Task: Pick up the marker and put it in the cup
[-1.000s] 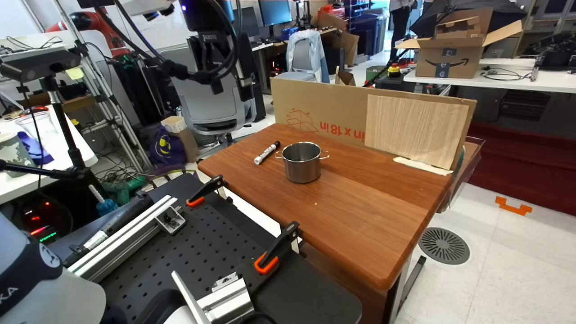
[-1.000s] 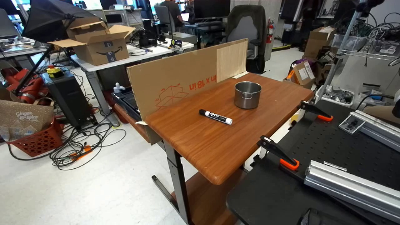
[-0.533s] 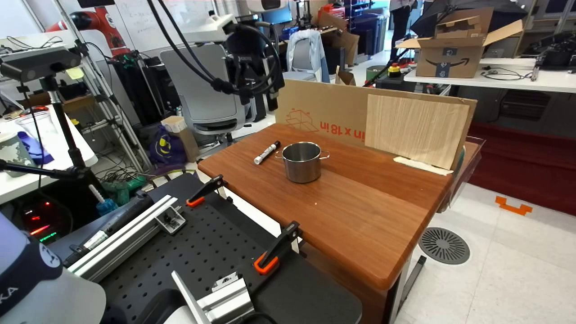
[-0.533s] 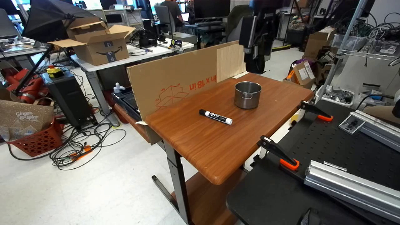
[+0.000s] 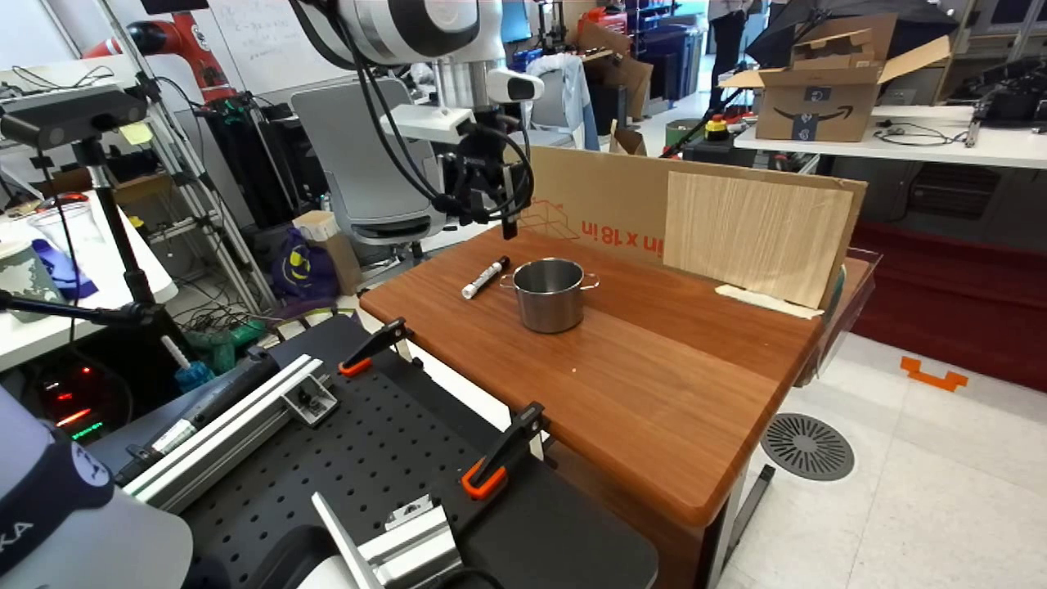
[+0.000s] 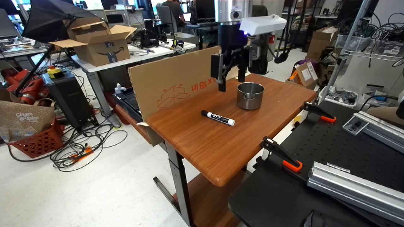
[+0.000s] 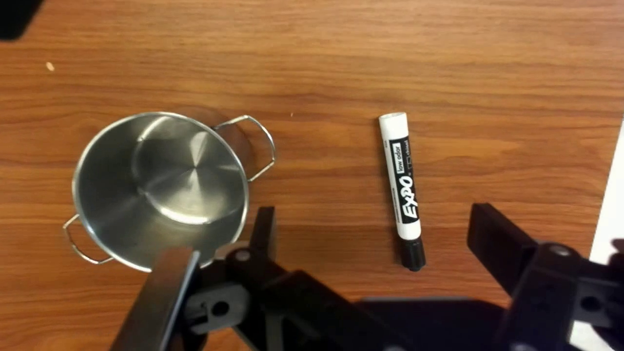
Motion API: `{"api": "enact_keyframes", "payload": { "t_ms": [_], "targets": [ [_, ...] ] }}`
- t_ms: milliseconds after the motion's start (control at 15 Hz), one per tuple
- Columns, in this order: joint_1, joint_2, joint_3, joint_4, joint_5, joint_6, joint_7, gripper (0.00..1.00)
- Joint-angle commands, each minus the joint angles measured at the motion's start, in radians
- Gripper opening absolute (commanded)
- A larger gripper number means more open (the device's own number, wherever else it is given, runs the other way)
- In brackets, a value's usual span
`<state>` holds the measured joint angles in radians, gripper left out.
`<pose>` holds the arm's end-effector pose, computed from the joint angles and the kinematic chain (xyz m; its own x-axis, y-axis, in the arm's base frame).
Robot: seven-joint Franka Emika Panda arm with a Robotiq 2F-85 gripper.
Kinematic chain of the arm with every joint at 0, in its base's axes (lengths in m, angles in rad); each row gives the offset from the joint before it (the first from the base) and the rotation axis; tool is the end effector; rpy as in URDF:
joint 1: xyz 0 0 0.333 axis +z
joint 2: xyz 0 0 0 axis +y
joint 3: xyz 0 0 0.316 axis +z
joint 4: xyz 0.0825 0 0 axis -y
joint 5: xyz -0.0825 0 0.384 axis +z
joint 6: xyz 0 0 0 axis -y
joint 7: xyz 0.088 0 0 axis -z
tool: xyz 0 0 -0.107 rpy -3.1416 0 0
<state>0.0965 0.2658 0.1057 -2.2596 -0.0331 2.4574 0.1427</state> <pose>0.5215 0.1076 0.2386 0.9943 0.0828 -0.0666 0.0830 -0.9965 0.0009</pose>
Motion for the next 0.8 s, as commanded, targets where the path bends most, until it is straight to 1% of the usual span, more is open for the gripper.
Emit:
{"api": "enact_keyframes", "payload": {
  "t_ms": [0, 333, 733],
  "targets": [
    [0.052, 0.122, -0.027, 0.119, -0.055, -0.009, 0.063, 1.00],
    [0.114, 0.253, -0.048, 0.240, -0.076, -0.017, 0.104, 1.00],
    [0.161, 0.353, -0.083, 0.331, -0.091, -0.025, 0.130, 1.00]
  ]
}}
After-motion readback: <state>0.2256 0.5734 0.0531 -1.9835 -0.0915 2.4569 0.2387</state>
